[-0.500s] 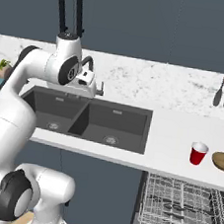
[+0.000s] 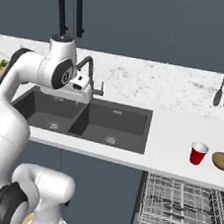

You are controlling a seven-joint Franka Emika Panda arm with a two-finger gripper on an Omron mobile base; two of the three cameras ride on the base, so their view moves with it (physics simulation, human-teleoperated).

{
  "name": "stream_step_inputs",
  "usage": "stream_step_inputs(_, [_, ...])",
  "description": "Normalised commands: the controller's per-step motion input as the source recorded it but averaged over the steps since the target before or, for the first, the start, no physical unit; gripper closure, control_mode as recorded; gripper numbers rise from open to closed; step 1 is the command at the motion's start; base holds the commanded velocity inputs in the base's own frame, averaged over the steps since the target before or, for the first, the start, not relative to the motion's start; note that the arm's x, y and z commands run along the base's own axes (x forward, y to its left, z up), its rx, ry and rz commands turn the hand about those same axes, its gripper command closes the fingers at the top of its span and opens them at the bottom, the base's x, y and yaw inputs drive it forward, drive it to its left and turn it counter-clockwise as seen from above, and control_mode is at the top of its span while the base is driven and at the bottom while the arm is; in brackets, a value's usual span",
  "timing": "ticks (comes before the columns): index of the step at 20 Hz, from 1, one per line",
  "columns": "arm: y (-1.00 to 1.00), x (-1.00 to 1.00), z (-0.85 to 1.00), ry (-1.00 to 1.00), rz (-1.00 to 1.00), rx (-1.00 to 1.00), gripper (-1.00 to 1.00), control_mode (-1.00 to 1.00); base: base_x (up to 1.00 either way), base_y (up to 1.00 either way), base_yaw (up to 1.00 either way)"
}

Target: Pick up the cup and bowl from the counter, place them in the dishwasher, and close the dishwasher door.

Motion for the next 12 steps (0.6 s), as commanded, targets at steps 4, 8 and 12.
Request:
stream_step_inputs(4, [0.31,-0.44,-0.6,0.01,0.0,0.0,-1.0,-1.0,0.0,0.0,0.0])
stream_step_inputs(8, [0.24,-0.41,-0.61,0.0,0.0,-0.01,-1.0,-1.0,0.0,0.0,0.0])
stream_step_inputs(12, [0.0,0.0,-0.15,0.0,0.0,0.0,-1.0,1.0,0.0,0.0,-0.12])
